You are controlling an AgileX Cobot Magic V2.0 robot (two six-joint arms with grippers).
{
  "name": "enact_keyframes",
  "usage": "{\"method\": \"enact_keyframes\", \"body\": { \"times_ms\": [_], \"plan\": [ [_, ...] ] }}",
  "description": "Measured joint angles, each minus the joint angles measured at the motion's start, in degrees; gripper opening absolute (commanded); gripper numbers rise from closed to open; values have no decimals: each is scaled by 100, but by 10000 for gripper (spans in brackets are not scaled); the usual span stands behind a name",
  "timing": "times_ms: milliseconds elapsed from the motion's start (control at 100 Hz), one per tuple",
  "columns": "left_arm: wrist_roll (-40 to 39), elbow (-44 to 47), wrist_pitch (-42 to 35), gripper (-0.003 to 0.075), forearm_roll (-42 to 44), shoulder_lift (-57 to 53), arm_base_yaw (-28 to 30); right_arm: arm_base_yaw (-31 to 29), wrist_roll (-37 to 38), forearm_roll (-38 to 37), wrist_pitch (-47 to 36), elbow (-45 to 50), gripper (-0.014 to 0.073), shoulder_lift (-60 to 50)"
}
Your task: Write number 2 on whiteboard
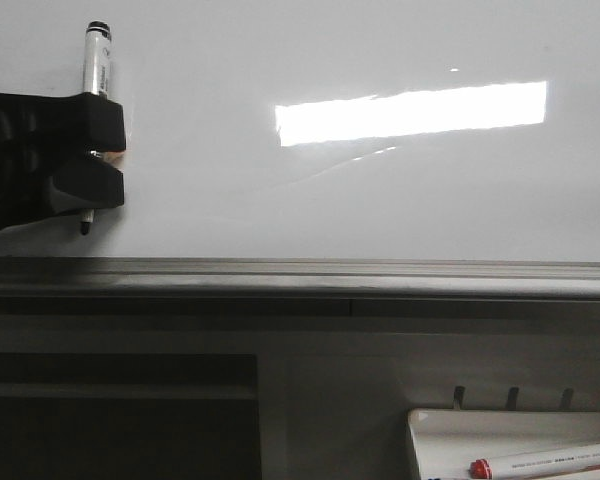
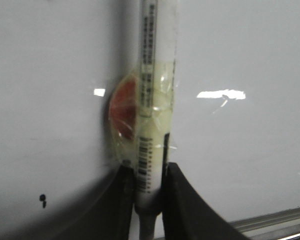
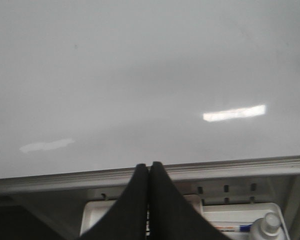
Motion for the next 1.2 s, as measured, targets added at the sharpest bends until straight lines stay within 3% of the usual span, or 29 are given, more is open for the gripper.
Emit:
{"method": "enact_keyframes", "body": {
  "times_ms": [150,270,340,450,530,810,990,1200],
  "plan": [
    [-13,0,280,-20,892,-13,0,488,-578,837,79,0,-60,178],
    [-13,0,573,-20,1791,-203,0,1043,-1787,1916,79,0,-29,548],
    [-13,0,789,-20,2430,-389,0,1420,-2393,2472,-4,0,58,814],
    [-13,0,1206,-20,3444,-742,0,1994,-3036,2902,-121,-76,309,1286],
    [-13,0,1472,-20,4021,-1010,0,2363,-3516,3010,-258,-157,394,1696],
    [-13,0,2158,-20,6043,-2057,-103,3723,-5377,3704,-1036,-604,397,3081],
    [-13,0,2424,-20,6774,-2284,-509,4337,-5717,3795,-1750,-1010,397,3927],
    [-2,11,2533,-20,7038,-2287,-864,4784,-5796,3822,-1950,-1506,397,4682]
  ]
}}
